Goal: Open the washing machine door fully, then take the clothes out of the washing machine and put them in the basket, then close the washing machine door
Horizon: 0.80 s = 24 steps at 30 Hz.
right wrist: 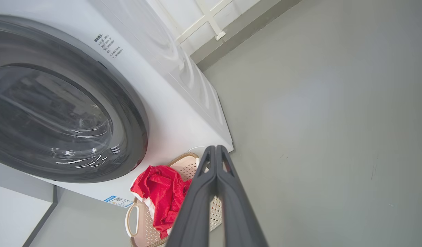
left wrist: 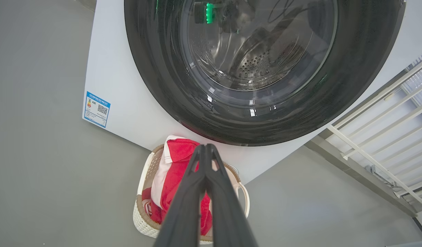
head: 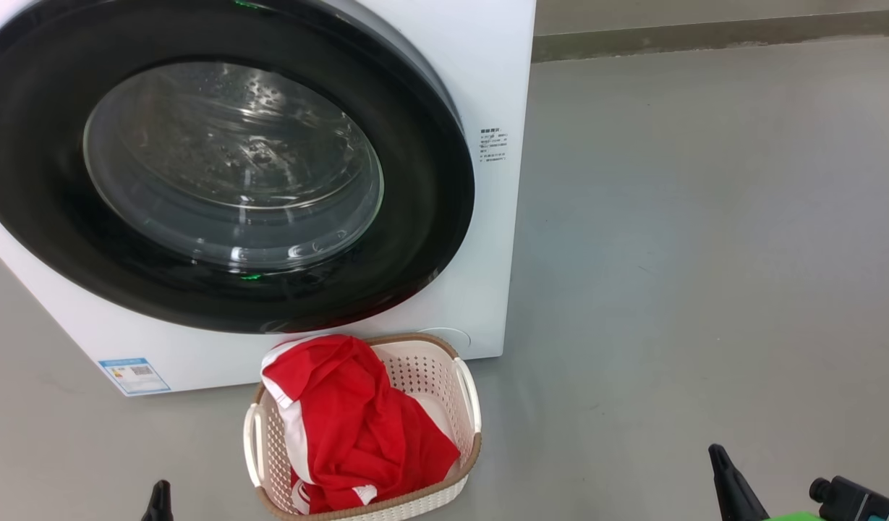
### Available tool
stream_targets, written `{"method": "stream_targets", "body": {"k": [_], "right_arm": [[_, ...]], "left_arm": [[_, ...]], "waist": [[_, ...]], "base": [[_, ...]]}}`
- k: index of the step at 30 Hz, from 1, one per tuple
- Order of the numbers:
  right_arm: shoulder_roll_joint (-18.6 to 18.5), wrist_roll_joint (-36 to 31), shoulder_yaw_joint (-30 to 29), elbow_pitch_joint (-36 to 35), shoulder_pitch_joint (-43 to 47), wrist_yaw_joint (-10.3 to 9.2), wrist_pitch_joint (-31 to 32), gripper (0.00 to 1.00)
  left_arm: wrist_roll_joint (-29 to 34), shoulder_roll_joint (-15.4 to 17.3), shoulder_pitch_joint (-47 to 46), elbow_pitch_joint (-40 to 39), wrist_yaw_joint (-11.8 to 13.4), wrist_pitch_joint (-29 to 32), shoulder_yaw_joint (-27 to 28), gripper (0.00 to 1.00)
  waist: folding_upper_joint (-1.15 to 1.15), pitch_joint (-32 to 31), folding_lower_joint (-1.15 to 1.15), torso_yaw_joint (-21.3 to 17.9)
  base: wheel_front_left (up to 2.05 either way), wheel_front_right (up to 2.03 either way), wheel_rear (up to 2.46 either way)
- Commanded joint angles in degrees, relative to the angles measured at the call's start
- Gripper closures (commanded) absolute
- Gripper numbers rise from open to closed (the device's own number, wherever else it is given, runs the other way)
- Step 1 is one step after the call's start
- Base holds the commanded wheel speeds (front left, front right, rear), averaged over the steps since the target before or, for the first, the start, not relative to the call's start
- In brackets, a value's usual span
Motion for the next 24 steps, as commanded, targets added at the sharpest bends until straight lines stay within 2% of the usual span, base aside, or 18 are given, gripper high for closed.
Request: {"method": "stream_targets", "body": {"k": [1, 24], "right_arm": [[-0.2, 2.2, 0.0, -1.8, -2.8, -0.04, 0.6, 1.00], [0.1, 15.9, -1.1, -3.1, -4.2, -0.06, 4.3, 1.00]], "left_arm": [[-1.9, 0.6, -2.8, -1.0, -0.1, 0.4, 1.2, 1.00], [-14.8, 0.0, -5.4, -0.7, -0.1, 4.1, 2.4, 1.00]], "waist": [[0.00, 0.0, -0.01, 0.0], [0.00, 0.2, -0.01, 0.3]], "base": [[0.00, 0.00, 0.00], [0.00, 0.00, 0.00]]}}
